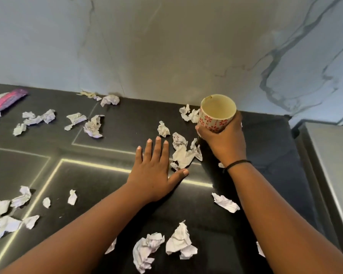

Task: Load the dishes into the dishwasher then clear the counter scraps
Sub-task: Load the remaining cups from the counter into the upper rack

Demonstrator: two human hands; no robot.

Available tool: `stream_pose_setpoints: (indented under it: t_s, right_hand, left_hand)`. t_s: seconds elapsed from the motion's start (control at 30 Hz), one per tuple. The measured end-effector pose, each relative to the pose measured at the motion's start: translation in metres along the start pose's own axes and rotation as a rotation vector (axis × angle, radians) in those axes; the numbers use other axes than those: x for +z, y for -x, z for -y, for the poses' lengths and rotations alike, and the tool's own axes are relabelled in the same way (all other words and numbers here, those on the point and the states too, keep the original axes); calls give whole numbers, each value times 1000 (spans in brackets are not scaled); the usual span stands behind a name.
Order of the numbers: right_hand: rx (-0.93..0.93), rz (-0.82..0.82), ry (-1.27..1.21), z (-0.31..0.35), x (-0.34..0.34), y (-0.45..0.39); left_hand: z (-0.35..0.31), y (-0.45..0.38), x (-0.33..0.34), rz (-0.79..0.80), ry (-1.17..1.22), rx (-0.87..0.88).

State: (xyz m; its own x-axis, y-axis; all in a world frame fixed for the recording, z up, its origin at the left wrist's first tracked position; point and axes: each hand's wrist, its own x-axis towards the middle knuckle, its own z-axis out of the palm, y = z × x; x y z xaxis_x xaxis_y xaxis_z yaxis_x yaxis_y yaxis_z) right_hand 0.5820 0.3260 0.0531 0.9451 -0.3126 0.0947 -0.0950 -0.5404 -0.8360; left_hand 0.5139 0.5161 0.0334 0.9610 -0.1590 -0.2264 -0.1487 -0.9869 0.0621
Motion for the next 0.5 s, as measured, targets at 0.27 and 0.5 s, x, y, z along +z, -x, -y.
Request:
stream_pose_setpoints:
  t_s: [0.27,0.5]
  right_hand:
    - [-80,64,-89,13,-22,7]
    - [-117,232,-293,48,-79,86]
  left_hand:
    - [0,1,-13,67,30,-13]
    - [-21,47,-85,-74,720,135]
